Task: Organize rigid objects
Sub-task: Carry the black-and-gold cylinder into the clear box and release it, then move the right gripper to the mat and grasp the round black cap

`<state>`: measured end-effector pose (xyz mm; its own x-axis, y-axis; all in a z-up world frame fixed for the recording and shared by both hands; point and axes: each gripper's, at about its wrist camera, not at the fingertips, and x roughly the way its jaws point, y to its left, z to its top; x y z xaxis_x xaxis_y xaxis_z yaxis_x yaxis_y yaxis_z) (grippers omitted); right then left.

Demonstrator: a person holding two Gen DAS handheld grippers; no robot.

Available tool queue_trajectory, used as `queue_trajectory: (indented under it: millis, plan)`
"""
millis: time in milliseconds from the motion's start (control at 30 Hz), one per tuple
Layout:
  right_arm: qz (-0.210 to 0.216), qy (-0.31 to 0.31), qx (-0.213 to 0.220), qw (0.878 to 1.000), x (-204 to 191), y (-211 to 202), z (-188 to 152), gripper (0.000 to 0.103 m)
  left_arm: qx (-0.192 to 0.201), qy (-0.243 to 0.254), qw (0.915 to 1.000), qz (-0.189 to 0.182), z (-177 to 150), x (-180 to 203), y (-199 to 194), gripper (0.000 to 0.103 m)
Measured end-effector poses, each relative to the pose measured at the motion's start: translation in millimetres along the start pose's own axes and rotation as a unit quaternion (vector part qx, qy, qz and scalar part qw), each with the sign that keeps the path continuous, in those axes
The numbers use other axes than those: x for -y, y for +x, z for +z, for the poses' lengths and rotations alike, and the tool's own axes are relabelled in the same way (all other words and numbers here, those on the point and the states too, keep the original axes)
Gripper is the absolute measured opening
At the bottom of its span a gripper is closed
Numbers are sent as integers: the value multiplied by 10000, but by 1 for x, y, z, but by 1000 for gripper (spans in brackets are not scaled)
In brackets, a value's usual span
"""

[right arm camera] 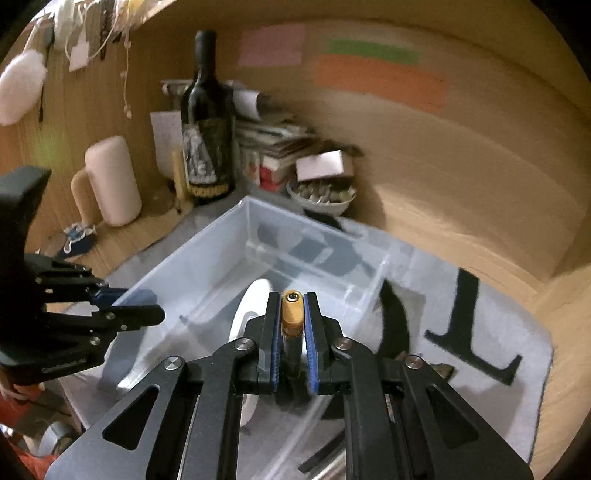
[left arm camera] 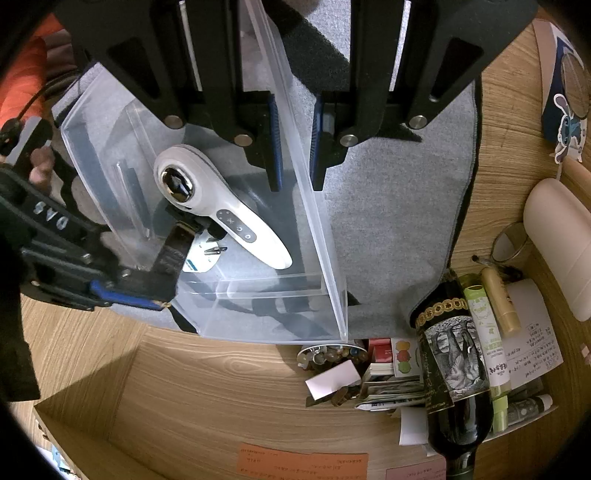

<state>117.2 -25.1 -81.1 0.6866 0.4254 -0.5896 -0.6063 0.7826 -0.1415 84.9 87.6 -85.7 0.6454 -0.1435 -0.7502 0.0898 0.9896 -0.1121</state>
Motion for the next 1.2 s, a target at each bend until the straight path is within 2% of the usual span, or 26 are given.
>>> queue_trajectory:
  millis: [367, 433, 500, 567, 833, 933, 1100, 1200]
  plan:
    - [421, -151, -316, 9985, -20, 17, 3, 14, -6, -1, 10000, -2, 0, 1, 1, 14]
    - [480, -144, -382, 9980, -21, 19, 3, 20, -5, 0, 10000, -4, 0, 1, 1, 14]
    - [413, -131, -348, 9985, -21, 18, 3, 29, -6, 0, 10000, -11, 0, 0, 1, 14]
    - [395, -102, -304, 9987, -21, 15, 3, 43, -4, -1, 10000, 5, 0, 1, 1, 14]
    - [141, -50, -51, 9999, -10, -6, 6, 49, -3, -3, 10000, 3, 0, 1, 1, 14]
    - [-14, 32, 77, 10000, 0, -16, 8, 56, -4, 1, 10000, 4, 0, 1, 1, 14]
    - [-401, 249, 316, 9984, 26, -36, 7, 60, -4, -2, 10000, 5, 0, 1, 1, 14]
    - [-711, 430, 374, 9958, 48, -44, 4, 66, -4, -2, 10000, 1, 0, 1, 1, 14]
